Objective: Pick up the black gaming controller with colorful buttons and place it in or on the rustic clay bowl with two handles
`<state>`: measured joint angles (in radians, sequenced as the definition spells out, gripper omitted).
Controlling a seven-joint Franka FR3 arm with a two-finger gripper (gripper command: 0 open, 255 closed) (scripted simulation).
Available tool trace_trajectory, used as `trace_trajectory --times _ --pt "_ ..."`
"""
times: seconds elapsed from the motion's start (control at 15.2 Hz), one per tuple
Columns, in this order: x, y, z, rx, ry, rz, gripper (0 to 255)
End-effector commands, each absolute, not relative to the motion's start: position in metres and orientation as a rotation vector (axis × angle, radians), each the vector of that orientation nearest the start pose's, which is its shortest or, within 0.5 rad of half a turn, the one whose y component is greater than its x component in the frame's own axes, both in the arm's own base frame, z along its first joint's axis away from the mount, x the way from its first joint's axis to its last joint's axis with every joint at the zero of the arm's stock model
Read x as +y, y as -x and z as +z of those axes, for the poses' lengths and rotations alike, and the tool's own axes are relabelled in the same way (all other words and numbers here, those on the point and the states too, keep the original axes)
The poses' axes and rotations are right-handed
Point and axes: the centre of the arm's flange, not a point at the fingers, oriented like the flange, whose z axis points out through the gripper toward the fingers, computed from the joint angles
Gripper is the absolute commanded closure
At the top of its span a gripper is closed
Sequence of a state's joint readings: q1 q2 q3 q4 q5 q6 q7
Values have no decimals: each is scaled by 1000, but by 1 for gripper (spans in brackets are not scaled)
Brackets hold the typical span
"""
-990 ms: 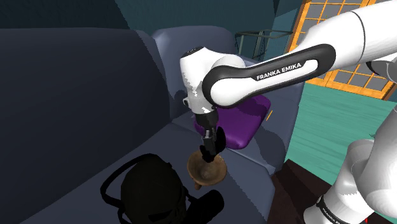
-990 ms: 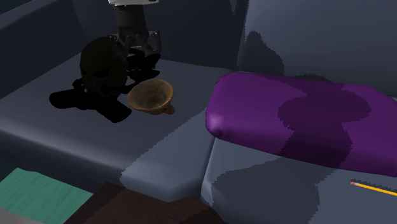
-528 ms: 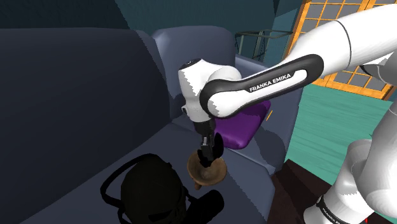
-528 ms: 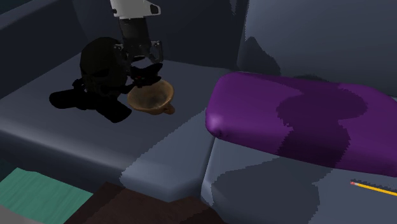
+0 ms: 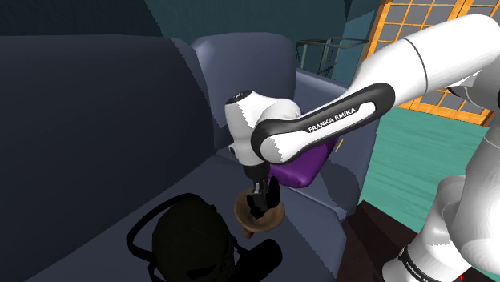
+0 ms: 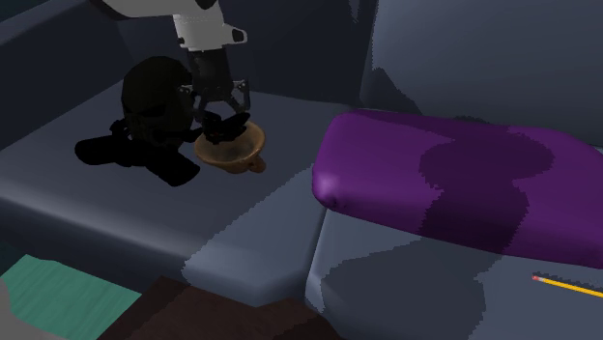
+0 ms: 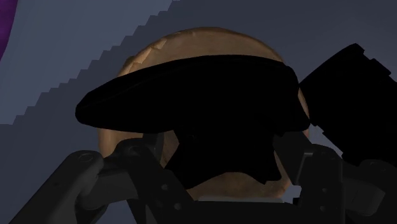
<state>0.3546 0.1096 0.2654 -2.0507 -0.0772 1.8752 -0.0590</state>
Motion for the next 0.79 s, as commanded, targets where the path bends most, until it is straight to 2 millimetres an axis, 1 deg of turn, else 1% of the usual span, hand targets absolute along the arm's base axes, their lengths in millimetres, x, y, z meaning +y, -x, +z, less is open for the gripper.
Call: trace_trajectory --times 0.0,0.33,0.4,0.73 --pt "305 -441 366 -1131 3027 419 255" --pt "305 -441 366 -1131 3027 419 255" --pt "305 -441 366 -1131 3027 419 0" --pt "305 -441 366 -1131 3027 419 0"
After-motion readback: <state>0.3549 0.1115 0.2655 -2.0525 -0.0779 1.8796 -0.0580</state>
